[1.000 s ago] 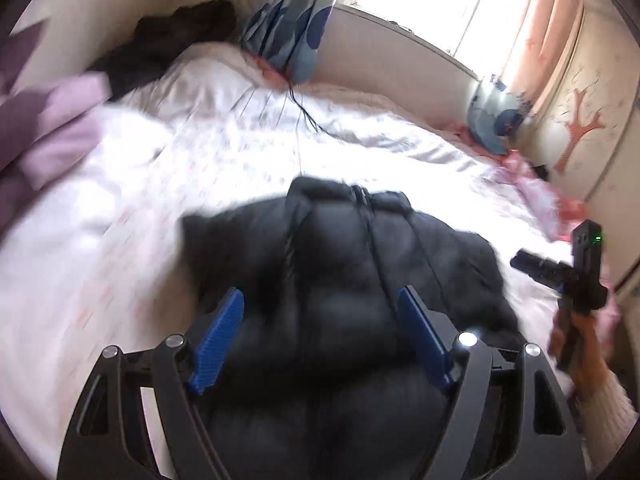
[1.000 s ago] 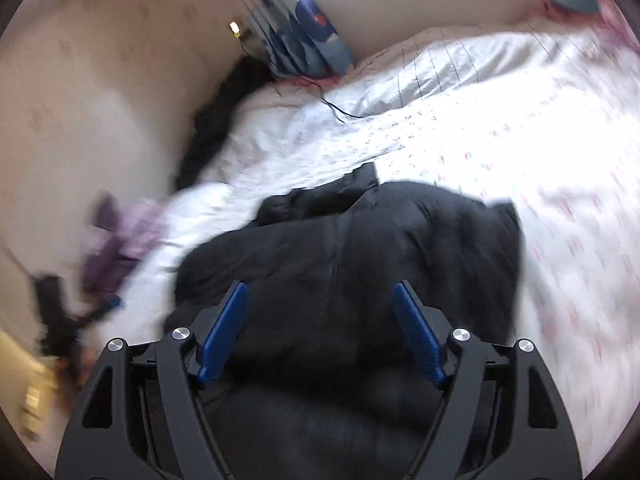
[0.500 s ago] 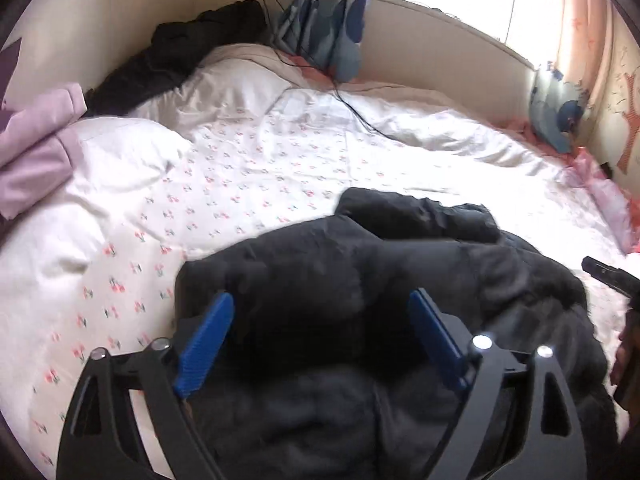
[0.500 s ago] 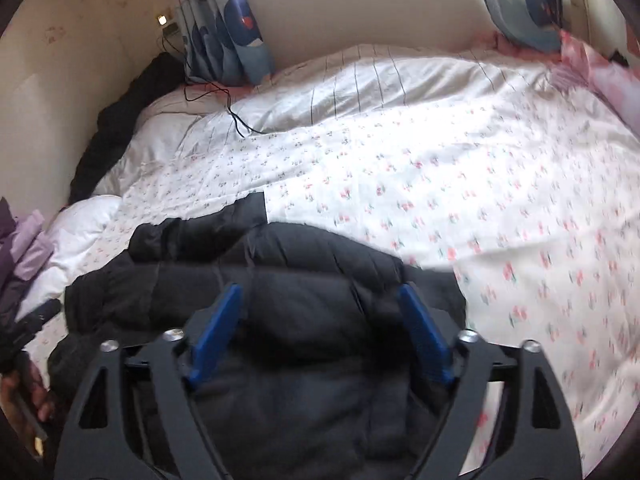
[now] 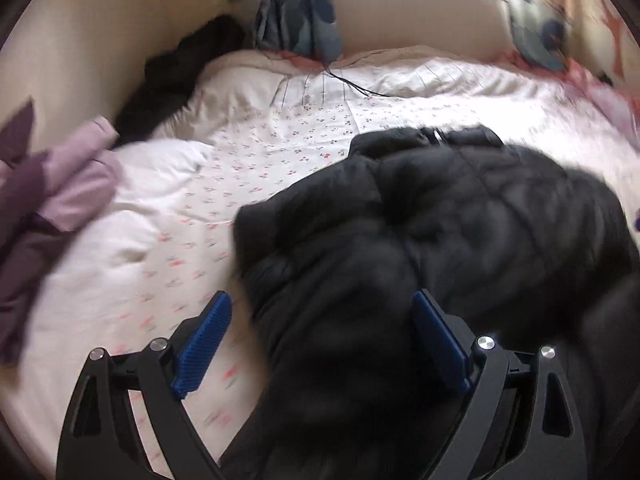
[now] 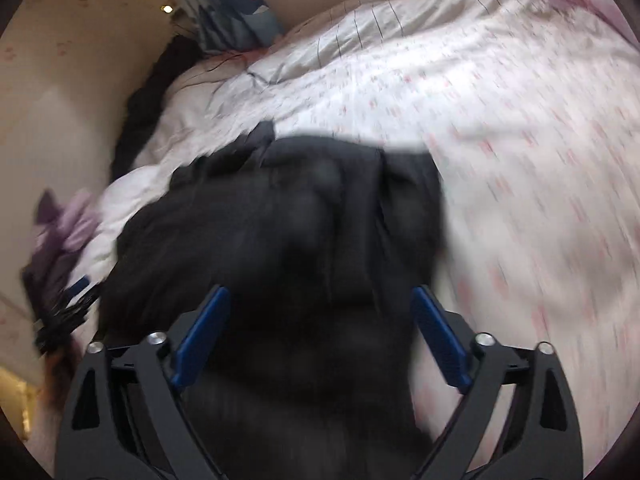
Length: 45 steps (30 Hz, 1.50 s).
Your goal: Fold large clothes
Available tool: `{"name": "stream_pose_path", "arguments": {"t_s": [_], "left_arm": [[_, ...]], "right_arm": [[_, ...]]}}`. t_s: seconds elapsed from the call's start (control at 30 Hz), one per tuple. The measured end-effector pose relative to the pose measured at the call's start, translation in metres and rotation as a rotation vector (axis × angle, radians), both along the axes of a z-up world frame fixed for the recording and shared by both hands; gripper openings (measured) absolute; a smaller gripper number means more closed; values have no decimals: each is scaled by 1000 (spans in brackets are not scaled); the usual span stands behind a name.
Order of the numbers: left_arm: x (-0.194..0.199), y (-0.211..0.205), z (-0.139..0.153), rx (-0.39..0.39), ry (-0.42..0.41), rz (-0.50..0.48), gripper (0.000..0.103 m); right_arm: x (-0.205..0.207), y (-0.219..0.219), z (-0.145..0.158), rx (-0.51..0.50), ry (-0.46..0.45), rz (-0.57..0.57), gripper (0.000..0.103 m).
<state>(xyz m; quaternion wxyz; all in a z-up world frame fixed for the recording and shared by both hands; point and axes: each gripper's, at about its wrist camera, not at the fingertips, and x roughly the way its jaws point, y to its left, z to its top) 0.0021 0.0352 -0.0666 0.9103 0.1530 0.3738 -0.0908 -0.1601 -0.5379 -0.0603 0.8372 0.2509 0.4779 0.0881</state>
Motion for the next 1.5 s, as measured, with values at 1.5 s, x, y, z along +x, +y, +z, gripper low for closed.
{"name": "stream_pose_path", "arguments": {"t_s": [1.5], "left_arm": [[-199,203,-96,-1181,817,-206,94]], "right_arm": [[-225,6,-62,669,204,95,96]]}}
